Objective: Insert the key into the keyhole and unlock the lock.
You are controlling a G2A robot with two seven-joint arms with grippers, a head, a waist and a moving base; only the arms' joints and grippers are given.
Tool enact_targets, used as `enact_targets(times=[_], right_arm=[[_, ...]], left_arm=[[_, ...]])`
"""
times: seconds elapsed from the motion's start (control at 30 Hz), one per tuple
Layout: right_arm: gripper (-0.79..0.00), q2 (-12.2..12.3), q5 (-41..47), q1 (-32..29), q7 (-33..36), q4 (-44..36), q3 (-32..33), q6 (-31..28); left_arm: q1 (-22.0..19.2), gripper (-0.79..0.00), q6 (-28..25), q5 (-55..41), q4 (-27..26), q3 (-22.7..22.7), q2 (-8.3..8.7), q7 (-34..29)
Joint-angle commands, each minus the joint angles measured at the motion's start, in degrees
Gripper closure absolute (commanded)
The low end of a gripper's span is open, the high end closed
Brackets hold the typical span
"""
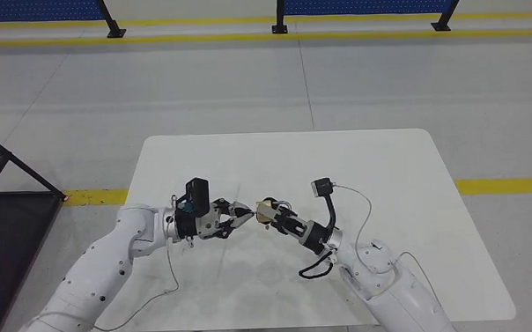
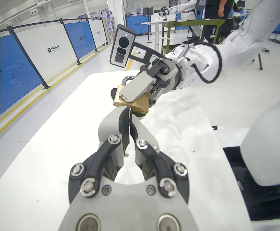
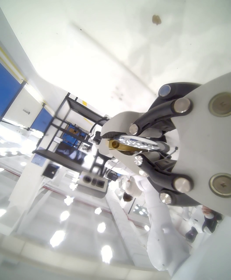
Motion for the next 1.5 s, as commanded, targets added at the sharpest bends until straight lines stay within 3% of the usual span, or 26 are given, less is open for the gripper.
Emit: enact_targets(times=[0.0, 0.77, 1.47], right_arm=[[0.000, 0.0, 0.0, 0.0, 0.0, 0.0, 0.0, 0.0], [0.000, 0.0, 0.0, 0.0, 0.0, 0.0, 0.0, 0.0], [0.000, 0.0, 0.0, 0.0, 0.0, 0.0, 0.0, 0.0]], left_arm=[[0.2, 0.000, 0.7, 1.9, -0.4, -0.3, -0.05, 1.0], [4.4, 0.000, 12.8, 23.5, -4.8, -2.8, 0.21, 14.2], [6.4, 0.000, 16.6, 30.9, -6.4, -3.9, 0.54, 19.3]])
